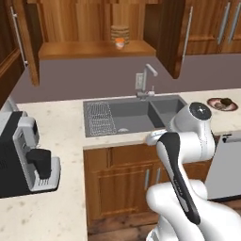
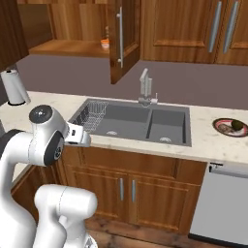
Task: Pick the avocado and bread from the counter and place them on the plate. Then pick the jam from the cabinet and place it next to the plate. Lastly close the cabinet door.
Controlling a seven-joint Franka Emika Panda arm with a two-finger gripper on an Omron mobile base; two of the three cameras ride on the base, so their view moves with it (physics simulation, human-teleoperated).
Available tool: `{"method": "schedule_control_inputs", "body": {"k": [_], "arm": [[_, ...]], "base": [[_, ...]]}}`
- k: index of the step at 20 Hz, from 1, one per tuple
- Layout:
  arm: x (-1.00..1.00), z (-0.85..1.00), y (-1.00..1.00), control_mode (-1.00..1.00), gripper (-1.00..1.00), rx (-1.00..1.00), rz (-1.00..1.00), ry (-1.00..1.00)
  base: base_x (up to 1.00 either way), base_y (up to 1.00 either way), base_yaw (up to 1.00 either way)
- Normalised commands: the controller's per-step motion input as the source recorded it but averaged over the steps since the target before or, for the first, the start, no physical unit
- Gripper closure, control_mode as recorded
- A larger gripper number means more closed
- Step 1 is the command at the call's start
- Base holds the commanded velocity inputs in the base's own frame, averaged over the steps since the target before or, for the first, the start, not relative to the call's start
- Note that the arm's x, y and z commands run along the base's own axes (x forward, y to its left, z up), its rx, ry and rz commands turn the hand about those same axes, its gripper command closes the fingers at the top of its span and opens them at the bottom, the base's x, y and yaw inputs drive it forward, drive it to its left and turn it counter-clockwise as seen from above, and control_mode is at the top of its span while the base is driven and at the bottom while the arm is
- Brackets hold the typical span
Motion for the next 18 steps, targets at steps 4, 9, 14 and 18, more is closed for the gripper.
{"method": "schedule_control_inputs", "body": {"k": [4,9,14,18], "arm": [[0.00,0.00,0.00,1.00,-1.00,0.00,0.00,0.00],[0.00,0.00,0.00,1.00,-1.00,0.00,0.00,0.00],[0.00,0.00,0.00,1.00,-1.00,0.00,0.00,0.00],[0.00,0.00,0.00,1.00,-1.00,0.00,0.00,0.00]], "base": [[0.48,0.24,0.00],[0.27,0.34,0.00],[0.26,0.29,0.00],[0.29,0.22,0.00]]}}
